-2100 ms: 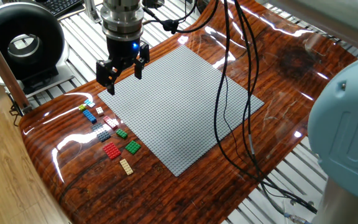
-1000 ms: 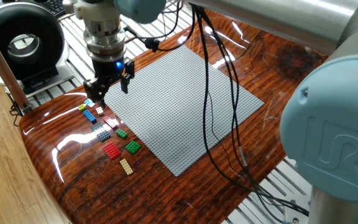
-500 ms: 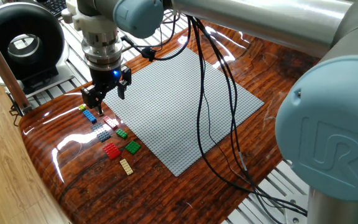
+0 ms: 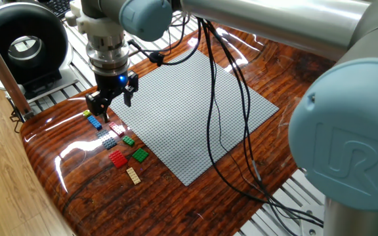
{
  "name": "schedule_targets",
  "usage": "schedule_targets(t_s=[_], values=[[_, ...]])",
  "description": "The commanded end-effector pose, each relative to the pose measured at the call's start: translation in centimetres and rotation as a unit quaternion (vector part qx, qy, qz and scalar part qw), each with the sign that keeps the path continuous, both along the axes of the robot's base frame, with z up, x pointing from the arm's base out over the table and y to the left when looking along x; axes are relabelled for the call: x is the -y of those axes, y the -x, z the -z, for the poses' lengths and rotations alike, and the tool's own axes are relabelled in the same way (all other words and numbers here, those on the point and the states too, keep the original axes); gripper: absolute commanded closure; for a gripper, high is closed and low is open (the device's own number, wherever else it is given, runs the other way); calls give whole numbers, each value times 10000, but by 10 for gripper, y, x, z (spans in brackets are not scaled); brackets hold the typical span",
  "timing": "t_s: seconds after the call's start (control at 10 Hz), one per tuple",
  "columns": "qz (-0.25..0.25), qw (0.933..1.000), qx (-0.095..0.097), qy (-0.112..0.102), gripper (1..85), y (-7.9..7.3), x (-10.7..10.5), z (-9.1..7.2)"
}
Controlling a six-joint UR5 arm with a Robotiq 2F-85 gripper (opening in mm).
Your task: Build with small Lego blocks
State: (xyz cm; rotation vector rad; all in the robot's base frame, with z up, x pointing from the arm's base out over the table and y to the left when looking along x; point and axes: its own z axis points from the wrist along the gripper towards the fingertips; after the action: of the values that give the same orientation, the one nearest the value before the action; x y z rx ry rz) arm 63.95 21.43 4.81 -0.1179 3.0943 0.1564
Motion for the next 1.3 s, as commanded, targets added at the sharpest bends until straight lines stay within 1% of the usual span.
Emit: schedule_targets(t_s=[0.0,0.2,0.3,0.4,0.5,0.7,0.9,1.0,1.1,1.2], values=[[273,9995,87,-134,157,-12,-6,10],[245,9996,122,-95,167,-14,-4,11],[255,9995,143,-127,167,-15,-6,10],[211,9996,180,-40,170,-17,-1,11],[203,9996,174,-24,170,-16,0,11],[190,9996,189,-85,177,-17,-4,10],[196,9995,251,-71,190,-20,-3,10],[195,9995,251,-40,200,-20,-1,10],[186,9995,253,-1,257,-20,1,11],[117,9994,313,-66,260,-23,-3,10]])
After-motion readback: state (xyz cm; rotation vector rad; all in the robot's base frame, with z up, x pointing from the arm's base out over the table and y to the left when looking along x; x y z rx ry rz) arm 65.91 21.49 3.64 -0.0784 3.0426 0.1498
